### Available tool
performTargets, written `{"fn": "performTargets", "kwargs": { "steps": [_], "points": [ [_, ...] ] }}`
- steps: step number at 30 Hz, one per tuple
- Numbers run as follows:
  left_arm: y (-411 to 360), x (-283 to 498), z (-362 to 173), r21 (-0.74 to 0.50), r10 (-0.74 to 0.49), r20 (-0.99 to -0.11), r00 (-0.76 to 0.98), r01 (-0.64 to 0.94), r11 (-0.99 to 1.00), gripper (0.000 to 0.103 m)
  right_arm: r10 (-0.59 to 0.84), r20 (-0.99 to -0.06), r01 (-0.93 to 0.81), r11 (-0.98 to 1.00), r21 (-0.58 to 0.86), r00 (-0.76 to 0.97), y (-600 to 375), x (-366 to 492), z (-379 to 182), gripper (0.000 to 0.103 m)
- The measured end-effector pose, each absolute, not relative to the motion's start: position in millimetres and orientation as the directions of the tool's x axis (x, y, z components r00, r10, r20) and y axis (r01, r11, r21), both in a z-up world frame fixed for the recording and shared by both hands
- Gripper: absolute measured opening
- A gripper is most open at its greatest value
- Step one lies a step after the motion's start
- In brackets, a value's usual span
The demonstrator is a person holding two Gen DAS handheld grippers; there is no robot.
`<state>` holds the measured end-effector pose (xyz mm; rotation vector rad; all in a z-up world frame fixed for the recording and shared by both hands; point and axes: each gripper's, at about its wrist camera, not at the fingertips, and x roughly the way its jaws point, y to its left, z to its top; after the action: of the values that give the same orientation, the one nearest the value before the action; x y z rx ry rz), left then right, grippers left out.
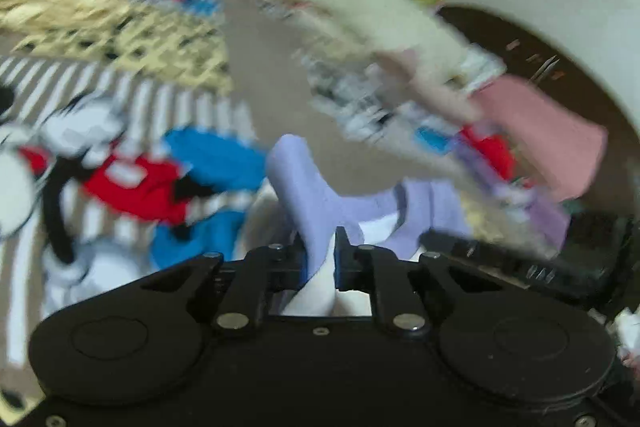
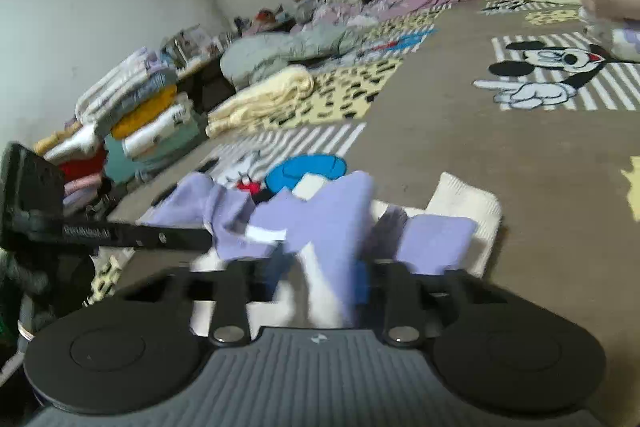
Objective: Fold clothes
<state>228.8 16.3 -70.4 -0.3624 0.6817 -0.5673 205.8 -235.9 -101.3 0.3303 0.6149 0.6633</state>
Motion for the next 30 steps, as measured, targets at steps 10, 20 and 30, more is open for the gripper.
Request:
{"fn": "performTargets", "kwargs": {
  "steps": [10, 20, 30],
  "points": [
    [30, 236, -89, -0.446, -0.455, -0.567, 0.686, 0.208, 0.87, 0.069, 0.428, -0.425, -0.21, 0.858, 0.47, 0.798, -268, 166, -101, 0.087],
    [21, 256, -124, -0.594, -0.627, -0.562, 0.54, 0.264, 0.76, 0.015, 0.578, -0.462, -0.206, 0.746, 0.634, 0.672, -263, 181, -134, 0.055],
    [78, 309, -65, -0.673, -0.596, -0.299, 0.745, 0.278, 0.685, 0.013, 0.668, -0.288, -0.397, 0.676, 0.621, 0.686, -231, 241, -81, 0.023]
  ]
}}
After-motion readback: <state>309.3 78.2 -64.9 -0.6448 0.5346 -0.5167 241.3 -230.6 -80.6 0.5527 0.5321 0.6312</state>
